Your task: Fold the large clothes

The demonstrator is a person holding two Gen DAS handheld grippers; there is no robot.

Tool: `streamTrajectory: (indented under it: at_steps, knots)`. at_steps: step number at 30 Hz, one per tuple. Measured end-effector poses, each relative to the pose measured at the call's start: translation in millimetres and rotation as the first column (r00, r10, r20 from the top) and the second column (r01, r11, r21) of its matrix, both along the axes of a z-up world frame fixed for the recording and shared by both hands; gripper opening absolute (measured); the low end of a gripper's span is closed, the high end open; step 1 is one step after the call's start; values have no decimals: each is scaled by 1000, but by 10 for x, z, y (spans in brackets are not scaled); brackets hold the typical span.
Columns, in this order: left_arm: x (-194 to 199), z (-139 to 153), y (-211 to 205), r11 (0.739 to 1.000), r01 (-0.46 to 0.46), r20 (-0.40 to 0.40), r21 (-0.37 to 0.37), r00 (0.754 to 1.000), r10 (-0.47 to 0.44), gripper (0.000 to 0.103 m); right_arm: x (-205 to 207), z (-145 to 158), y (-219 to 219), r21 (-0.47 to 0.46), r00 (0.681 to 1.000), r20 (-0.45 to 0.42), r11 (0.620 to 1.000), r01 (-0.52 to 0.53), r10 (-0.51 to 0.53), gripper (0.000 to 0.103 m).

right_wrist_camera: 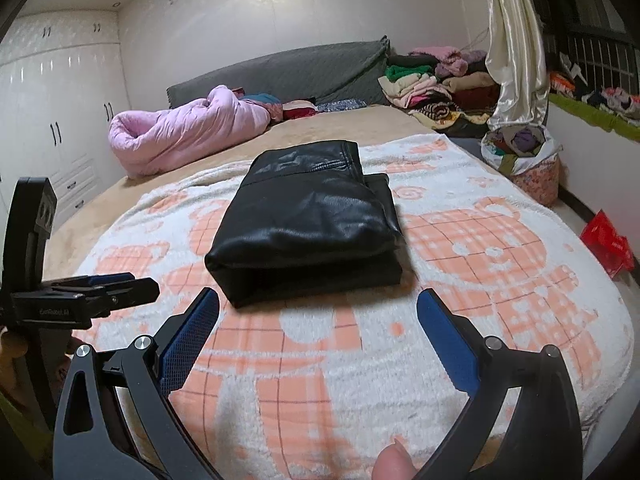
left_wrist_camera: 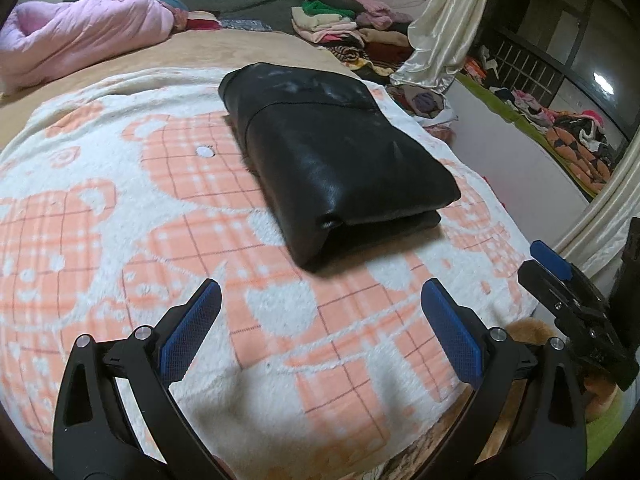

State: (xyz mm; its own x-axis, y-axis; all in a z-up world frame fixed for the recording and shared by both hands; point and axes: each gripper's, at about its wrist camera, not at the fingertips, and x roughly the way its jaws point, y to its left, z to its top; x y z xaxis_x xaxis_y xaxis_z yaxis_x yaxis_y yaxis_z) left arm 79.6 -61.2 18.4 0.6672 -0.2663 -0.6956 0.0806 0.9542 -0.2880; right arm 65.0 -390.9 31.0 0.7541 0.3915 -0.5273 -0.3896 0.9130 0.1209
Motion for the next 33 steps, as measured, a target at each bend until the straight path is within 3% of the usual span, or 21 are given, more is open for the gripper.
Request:
streamTrajectory:
  at_steps: [11,33]
  knots:
    - [-149,-129,2,999,-32,-22,25,999,33,93,-24,-217,35,-50,998,-51,998,25,-28,99]
    - [-164,-98,26,997,-56,-23,58,998,57,94,-13,-215,46,-52,998,-59,998,18,-21,99]
